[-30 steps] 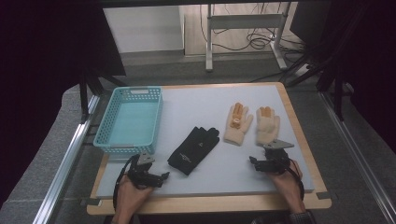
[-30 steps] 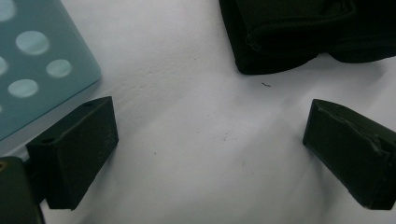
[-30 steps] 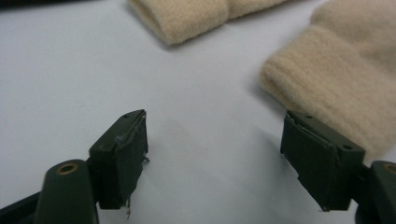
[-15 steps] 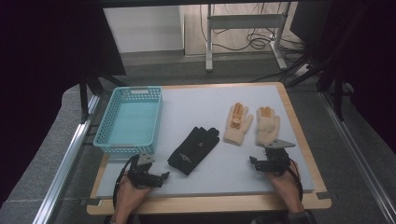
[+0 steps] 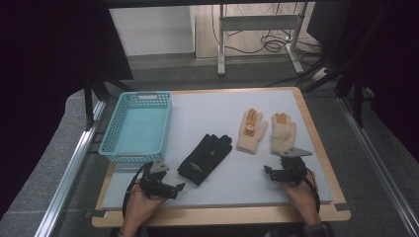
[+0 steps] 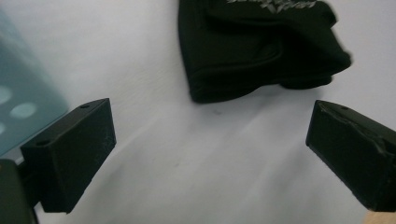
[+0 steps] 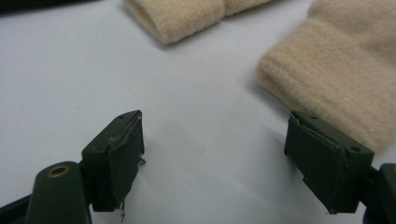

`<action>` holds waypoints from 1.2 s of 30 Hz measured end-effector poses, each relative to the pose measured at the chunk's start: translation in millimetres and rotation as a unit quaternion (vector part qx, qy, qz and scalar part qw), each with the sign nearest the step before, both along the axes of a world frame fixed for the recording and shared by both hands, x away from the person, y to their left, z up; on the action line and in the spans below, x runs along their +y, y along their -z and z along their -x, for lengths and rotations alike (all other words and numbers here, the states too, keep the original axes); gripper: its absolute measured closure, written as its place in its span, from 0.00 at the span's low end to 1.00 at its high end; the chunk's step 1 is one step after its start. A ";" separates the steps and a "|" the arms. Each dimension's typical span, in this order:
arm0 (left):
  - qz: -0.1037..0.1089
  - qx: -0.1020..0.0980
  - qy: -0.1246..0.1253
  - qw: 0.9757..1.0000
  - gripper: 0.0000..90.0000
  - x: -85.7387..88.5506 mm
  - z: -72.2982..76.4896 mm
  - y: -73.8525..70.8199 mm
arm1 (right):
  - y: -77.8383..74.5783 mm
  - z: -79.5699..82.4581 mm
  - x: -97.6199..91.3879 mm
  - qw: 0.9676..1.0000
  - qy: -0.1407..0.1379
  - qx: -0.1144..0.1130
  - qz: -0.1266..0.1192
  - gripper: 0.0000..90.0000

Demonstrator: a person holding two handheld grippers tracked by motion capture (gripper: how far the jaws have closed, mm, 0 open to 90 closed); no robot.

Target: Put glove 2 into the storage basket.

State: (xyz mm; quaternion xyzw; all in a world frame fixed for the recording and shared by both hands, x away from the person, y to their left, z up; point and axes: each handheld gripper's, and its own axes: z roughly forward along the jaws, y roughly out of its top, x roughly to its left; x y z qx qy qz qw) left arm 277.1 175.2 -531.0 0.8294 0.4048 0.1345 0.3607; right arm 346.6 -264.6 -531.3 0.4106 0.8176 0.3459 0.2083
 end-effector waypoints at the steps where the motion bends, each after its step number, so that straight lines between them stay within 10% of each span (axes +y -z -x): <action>1: 0.001 0.002 0.002 1.000 0.02 -3.4 -0.7 -2.3 | 0.0 0.0 0.1 1.000 0.000 0.000 0.000 0.22; 18: 0.000 0.011 0.039 0.999 0.00 -65.9 -43.8 -34.7 | 0.0 0.1 0.0 1.000 0.000 0.000 0.000 0.22; 29: -0.001 0.060 0.013 0.998 0.00 -77.3 -91.0 -15.7 | 0.0 0.1 0.0 1.000 0.000 0.000 0.000 0.22; 36: -0.007 0.085 0.042 0.995 0.00 -86.8 -96.3 -5.5 | 0.0 0.1 0.0 1.000 0.000 0.000 0.000 0.22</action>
